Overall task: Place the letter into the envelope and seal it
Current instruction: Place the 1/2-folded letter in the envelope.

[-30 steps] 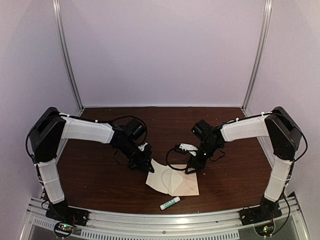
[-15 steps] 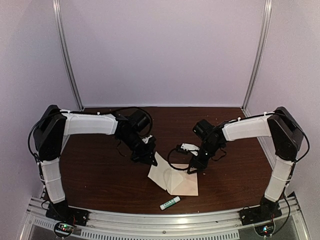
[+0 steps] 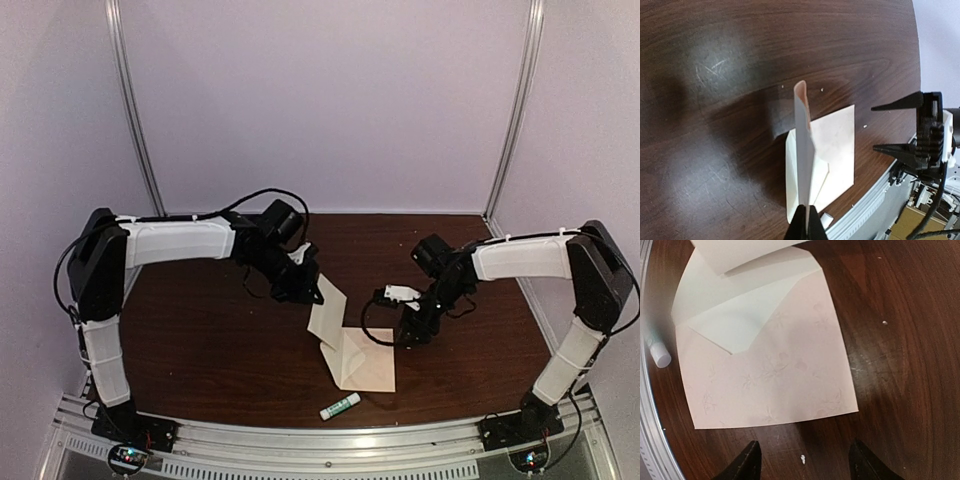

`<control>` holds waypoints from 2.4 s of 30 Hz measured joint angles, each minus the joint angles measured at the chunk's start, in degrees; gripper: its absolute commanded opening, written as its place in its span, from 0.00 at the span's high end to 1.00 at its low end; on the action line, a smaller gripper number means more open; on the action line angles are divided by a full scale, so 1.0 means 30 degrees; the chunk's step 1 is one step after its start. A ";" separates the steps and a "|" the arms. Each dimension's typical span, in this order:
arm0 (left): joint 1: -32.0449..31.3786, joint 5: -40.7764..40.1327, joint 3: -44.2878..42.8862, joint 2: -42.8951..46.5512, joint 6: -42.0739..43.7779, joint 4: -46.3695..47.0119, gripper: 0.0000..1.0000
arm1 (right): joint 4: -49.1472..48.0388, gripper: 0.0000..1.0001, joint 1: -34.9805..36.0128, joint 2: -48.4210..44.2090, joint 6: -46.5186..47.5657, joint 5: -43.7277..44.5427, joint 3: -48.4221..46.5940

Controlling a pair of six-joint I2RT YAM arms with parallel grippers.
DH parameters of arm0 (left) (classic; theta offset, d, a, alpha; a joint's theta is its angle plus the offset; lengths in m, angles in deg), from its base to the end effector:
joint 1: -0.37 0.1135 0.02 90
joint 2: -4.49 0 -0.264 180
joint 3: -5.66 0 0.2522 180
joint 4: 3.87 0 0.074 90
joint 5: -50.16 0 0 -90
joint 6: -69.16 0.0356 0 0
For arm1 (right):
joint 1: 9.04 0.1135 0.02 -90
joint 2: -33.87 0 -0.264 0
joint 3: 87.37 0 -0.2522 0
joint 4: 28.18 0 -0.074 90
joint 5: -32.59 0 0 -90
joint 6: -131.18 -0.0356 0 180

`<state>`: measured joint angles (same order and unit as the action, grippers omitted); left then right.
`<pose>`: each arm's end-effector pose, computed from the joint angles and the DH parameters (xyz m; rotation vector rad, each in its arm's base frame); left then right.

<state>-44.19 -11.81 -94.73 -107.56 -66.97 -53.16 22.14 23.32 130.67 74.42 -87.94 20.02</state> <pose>0.2856 -0.3047 0.2151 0.1500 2.9450 -1.0586 0.2516 0.1808 0.1714 -1.5894 2.2762 0.7542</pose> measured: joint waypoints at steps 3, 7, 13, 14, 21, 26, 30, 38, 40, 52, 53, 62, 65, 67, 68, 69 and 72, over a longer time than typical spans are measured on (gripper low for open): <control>-0.0452 -0.1151 0.1617 0.0488 -0.0852 0.2084 1.00 | -0.0073 0.37 0.0189 -0.0583 0.1545 -0.0022 0.0801; -0.1158 -0.2295 0.4335 0.1188 -0.2011 0.4095 1.00 | -0.0226 0.36 0.0954 -0.1209 0.3468 0.0197 0.0947; -0.1239 -0.3264 0.5858 0.1464 -0.2404 0.5544 1.00 | -0.1188 0.35 0.3096 -0.0911 0.4962 0.0984 0.0947; -0.1188 -0.3351 0.5880 0.1530 -0.2412 0.5734 1.00 | -0.1443 0.35 0.3388 -0.0707 0.5020 0.1129 0.0947; -0.0860 -0.3512 0.5880 0.1668 -0.2076 0.6630 1.00 | -0.2674 0.37 0.3985 0.0947 0.4816 0.2033 0.0998; -0.0765 -0.3563 0.5880 0.1668 -0.1297 0.6849 1.00 | -0.3563 0.40 0.4102 0.1122 0.2739 0.2754 0.1020; -0.0765 -0.3242 0.5566 0.1574 -0.0357 0.6528 1.00 | -0.3657 0.40 0.4146 0.1989 0.1064 0.2907 0.0073; -0.0765 -0.3002 0.4189 0.1435 0.1392 0.4488 1.00 | -0.3956 0.39 0.4226 0.2149 -0.0036 0.3198 -0.0087; -0.0765 -0.2863 0.4189 0.1326 0.1508 0.4087 1.00 | -0.3971 0.39 0.4226 0.2149 -0.0160 0.3228 -0.0087; -0.0750 -0.2827 0.4291 0.0780 0.2506 0.3198 1.00 | -0.4044 0.39 0.4226 0.2149 -0.0240 0.3235 -0.0044; -0.0743 -0.2849 0.4299 0.0750 0.2594 0.3366 1.00 | -0.4044 0.39 0.4226 0.2149 -0.0240 0.3235 -0.0044; -0.0444 -0.3745 0.4284 0.0714 0.3949 0.3985 1.00 | -0.4073 0.38 0.4226 0.2149 -0.0306 0.3242 -0.0036; -0.0372 -0.3774 0.4284 0.0685 0.4284 0.3956 1.00 | -0.4073 0.38 0.4226 0.2149 -0.0342 0.3235 -0.0036; -0.0372 -0.3781 0.4313 0.0678 0.4488 0.3993 1.00 | -0.4065 0.38 0.4226 0.2157 -0.0379 0.3235 -0.0036; -0.0372 -0.3774 0.4386 0.0678 0.4575 0.4080 1.00 | -0.4073 0.38 0.4226 0.2157 -0.0415 0.3235 -0.0036; -0.0372 -0.3752 0.4488 0.0678 0.4626 0.4204 1.00 | -0.4073 0.38 0.4226 0.2164 -0.0444 0.3242 -0.0044; -0.0372 -0.3570 0.4721 0.0678 0.4648 0.4401 1.00 | -0.4073 0.38 0.4226 0.2178 -0.0532 0.3249 -0.0051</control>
<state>-45.30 -22.52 -80.56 -105.53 -53.03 -39.96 9.92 35.99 137.20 72.82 -78.19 19.87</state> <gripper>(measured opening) 0.007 0.616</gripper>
